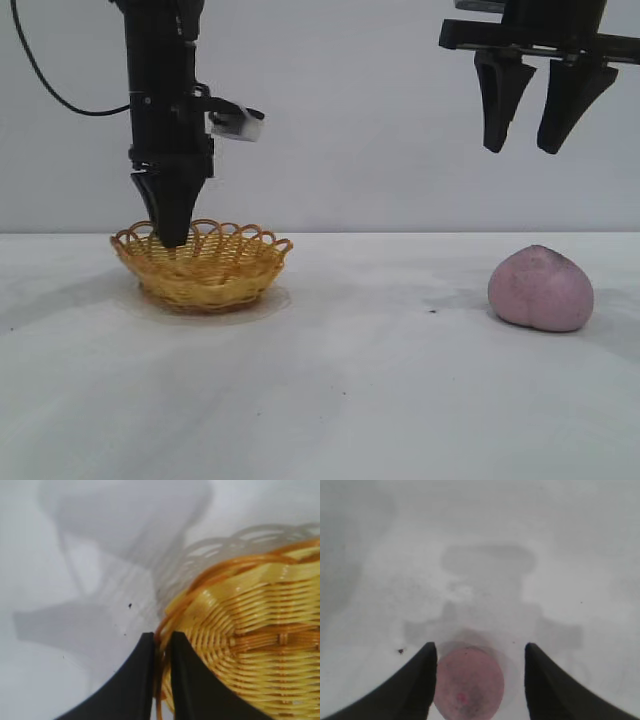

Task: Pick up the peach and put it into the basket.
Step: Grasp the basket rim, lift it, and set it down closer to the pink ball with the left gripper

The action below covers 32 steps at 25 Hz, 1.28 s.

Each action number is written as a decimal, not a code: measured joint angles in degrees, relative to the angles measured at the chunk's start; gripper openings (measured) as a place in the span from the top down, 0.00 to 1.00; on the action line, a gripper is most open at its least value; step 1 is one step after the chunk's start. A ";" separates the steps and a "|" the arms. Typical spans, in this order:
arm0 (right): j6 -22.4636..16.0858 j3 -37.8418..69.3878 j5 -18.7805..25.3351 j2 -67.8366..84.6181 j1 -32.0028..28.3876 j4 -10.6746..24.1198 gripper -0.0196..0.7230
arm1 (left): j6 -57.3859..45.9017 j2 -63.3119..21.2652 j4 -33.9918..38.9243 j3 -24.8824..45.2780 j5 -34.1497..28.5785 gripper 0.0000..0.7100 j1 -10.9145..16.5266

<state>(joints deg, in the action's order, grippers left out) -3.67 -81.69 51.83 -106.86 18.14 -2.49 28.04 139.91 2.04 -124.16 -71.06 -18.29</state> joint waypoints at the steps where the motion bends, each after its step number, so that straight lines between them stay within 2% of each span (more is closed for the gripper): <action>1: 0.00 0.00 0.00 0.00 0.00 0.00 0.52 | -1.92 -0.53 0.01 0.00 -0.11 0.90 0.00; 2: 0.00 0.00 0.00 0.00 0.00 0.00 0.52 | -3.33 -1.31 0.01 0.00 -0.11 0.90 0.00; 3: 0.00 0.00 0.00 0.00 0.00 0.00 0.52 | -5.38 -2.23 -0.12 0.00 -0.11 1.00 0.00; 8: 0.00 0.00 0.00 0.00 0.00 0.00 0.52 | -14.98 -7.45 -4.21 1.19 0.24 1.00 0.39; 17: 0.00 0.00 -0.76 0.00 0.00 0.00 0.52 | -23.94 -16.97 -15.50 18.97 0.76 1.00 0.86; 23: 0.00 0.00 -1.26 0.00 0.00 0.00 0.52 | -24.77 -19.58 -29.20 30.50 7.44 1.00 0.86; 28: 0.00 0.00 -1.77 0.00 0.00 0.00 0.52 | -25.10 -19.57 -32.72 37.92 13.48 1.00 0.63; 32: 0.00 0.00 -1.90 0.00 0.00 0.00 0.52 | -24.99 -19.57 -34.31 40.16 18.36 1.00 -0.16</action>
<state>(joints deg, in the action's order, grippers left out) -3.67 -81.69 49.92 -106.86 18.14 -2.49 3.05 120.34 -32.27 -84.00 -52.70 -18.45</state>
